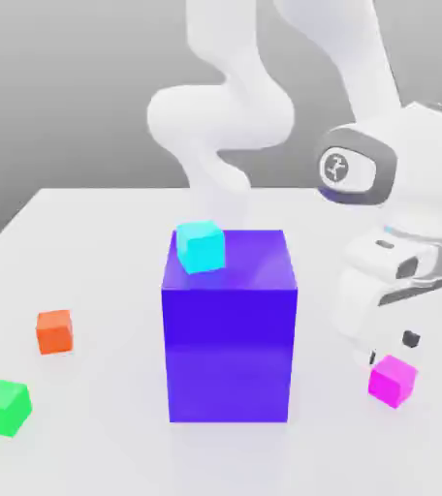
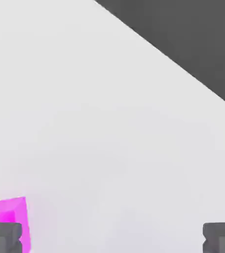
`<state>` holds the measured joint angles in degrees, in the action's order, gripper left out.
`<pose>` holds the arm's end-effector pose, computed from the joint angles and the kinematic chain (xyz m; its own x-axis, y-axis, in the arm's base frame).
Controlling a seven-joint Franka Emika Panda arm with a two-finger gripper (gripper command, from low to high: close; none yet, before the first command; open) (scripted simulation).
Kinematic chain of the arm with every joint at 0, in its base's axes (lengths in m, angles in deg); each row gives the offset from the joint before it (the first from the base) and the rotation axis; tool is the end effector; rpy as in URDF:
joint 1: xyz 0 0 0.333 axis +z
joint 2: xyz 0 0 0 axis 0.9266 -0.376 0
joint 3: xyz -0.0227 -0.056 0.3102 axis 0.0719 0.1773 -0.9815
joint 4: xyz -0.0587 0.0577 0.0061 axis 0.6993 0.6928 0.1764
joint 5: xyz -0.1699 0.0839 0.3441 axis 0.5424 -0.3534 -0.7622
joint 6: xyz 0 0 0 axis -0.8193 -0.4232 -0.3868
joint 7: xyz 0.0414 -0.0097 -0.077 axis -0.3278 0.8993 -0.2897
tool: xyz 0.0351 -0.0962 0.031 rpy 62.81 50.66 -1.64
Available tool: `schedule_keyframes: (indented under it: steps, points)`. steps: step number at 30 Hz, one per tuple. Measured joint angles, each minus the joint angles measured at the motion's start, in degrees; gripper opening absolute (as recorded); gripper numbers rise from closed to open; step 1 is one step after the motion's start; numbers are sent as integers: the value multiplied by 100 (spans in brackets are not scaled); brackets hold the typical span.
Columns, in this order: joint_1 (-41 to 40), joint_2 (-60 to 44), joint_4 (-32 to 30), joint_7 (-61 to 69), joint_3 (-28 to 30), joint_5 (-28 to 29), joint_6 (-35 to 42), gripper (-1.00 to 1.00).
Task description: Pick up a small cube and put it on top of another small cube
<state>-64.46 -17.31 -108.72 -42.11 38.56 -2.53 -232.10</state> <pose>0.3464 0.2391 0.2086 0.9940 -0.0933 0.0571 -0.0956 -0.9947 0.0388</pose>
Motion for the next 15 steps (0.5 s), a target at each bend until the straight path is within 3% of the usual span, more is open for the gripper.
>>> schedule_keyframes:
  steps: [1,3,11,12,15]
  points:
    - [-16,-105,-95,188,-182,-237,-137,0]
    - [55,-332,-116,161,-187,-195,-340,0]
    - [1054,-1351,157,-852,1070,1136,-1039,0]
    - [1207,-1468,188,-962,1254,1279,-1121,-100]
    - [1207,-1468,188,-966,1253,1283,-1123,-100]
